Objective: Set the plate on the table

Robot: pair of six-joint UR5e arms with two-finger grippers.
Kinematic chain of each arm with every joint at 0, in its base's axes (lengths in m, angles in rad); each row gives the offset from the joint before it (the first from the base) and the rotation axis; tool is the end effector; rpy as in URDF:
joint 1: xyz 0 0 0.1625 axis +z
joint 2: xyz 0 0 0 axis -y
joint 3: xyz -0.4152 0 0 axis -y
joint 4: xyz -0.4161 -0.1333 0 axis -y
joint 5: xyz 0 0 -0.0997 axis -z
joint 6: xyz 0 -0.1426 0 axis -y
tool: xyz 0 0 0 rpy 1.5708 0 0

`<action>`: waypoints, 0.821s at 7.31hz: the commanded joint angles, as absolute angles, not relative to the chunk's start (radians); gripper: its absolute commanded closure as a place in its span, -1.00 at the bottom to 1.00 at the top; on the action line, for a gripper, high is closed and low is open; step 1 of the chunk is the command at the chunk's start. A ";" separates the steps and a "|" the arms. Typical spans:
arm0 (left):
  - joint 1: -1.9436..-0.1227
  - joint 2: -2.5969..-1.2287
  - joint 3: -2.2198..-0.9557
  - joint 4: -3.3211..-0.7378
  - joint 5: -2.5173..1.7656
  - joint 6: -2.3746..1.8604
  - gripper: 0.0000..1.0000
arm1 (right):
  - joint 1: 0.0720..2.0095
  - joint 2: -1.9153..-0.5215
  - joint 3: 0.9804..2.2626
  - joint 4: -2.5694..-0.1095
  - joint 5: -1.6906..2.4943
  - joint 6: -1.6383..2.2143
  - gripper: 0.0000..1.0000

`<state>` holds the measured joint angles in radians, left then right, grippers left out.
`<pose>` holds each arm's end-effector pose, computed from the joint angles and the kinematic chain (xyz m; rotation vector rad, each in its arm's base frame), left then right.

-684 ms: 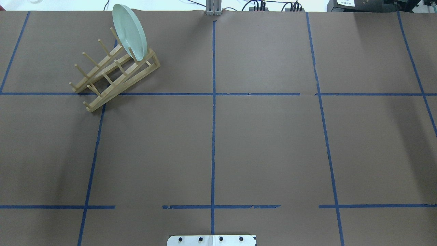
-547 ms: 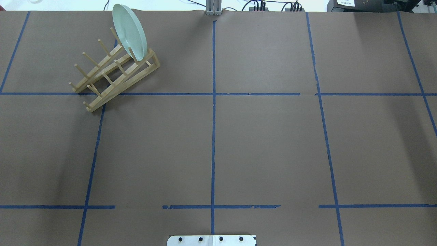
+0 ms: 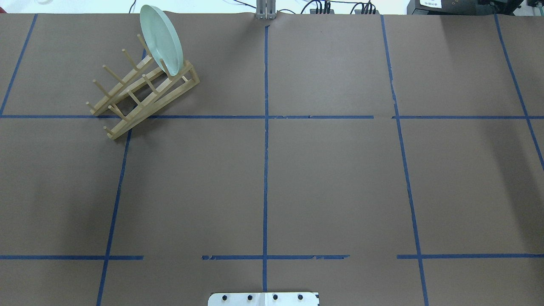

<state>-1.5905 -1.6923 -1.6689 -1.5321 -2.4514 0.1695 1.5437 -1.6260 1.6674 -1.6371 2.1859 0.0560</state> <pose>-0.0346 -0.5703 0.5554 0.2517 0.8599 0.2193 0.0377 -0.4908 0.6788 -0.0496 -0.6136 0.0356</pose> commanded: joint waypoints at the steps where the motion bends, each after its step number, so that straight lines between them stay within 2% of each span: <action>1: -1.545 -1.819 -1.674 -1.592 -2.537 0.044 -1.00 | 1.545 -1.626 1.667 -1.637 2.186 0.057 -1.00; 3: -1.528 -1.874 -1.667 -1.836 -2.539 -0.367 -1.00 | 1.545 -1.626 1.667 -1.637 2.186 0.057 -1.00; 4: -1.469 -1.875 -1.646 -2.059 -2.536 -0.640 -1.00 | 1.543 -1.626 1.667 -1.637 2.186 0.055 -1.00; 6: -1.325 -1.920 -1.521 -2.446 -2.505 -1.209 -1.00 | 1.543 -1.626 1.667 -1.637 2.186 0.057 -1.00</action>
